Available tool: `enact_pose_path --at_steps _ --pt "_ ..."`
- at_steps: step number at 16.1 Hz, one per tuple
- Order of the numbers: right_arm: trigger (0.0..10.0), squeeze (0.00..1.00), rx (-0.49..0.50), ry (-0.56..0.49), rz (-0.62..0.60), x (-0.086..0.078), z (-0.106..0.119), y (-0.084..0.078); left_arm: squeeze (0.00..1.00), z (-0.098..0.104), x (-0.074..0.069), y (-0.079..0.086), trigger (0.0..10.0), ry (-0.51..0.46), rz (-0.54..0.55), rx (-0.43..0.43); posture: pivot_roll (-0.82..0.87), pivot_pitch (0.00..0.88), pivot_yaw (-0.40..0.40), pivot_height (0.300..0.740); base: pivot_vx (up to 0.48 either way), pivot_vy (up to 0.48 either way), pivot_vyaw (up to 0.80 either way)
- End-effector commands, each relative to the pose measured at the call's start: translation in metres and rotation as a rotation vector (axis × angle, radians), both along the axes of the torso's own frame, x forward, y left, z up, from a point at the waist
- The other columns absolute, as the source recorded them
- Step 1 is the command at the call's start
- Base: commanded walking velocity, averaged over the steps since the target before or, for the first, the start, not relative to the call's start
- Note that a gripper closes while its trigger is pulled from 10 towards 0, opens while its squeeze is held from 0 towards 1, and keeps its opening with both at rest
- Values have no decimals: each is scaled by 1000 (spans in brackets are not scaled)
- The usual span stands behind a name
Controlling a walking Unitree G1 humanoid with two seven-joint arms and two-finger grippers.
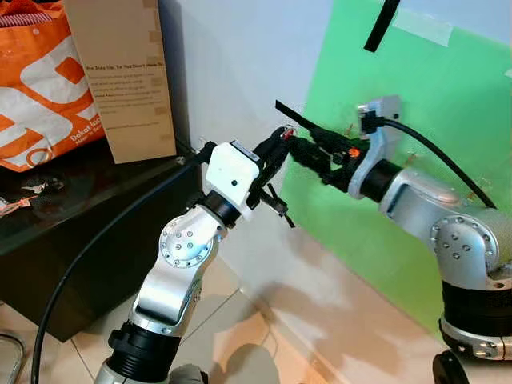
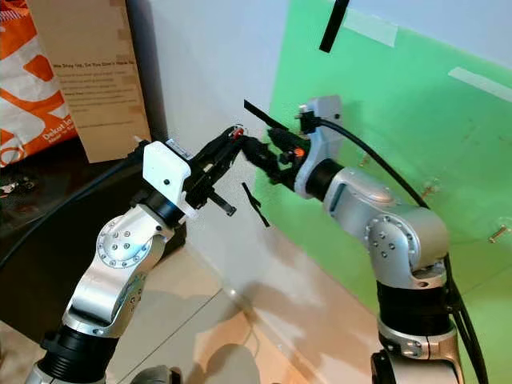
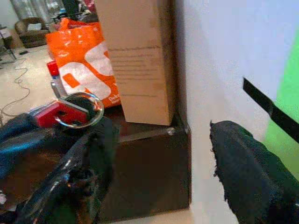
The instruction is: Hang keys on a hook
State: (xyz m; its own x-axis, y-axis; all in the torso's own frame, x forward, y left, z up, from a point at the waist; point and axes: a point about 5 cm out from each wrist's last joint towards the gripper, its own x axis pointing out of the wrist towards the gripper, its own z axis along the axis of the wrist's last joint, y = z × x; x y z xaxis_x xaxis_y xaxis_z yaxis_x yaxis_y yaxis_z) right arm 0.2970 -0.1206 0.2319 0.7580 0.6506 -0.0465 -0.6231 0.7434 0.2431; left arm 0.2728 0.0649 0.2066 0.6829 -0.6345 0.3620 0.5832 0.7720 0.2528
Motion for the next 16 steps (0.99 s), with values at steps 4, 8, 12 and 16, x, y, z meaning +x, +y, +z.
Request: enact_pose_path --at_steps 4,8,12,16 --pt "10000 1000 74 -73 58 -6 18 1 0 -8 -2 0 1373 50 -39 50 27 0 -75 740 0 0 0" --pt "10000 1000 67 -113 111 -12 26 1 0 -16 2 5 1882 84 -22 102 24 0 -73 740 0 0 0" --pt "10000 1000 33 -113 74 -8 21 -5 0 -20 4 11 1569 92 -8 140 26 0 -72 740 0 0 0" --pt "10000 0 -161 -33 89 -17 -24 5 0 0 1 28 0 57 105 30 39 0 -59 740 0 0 0"
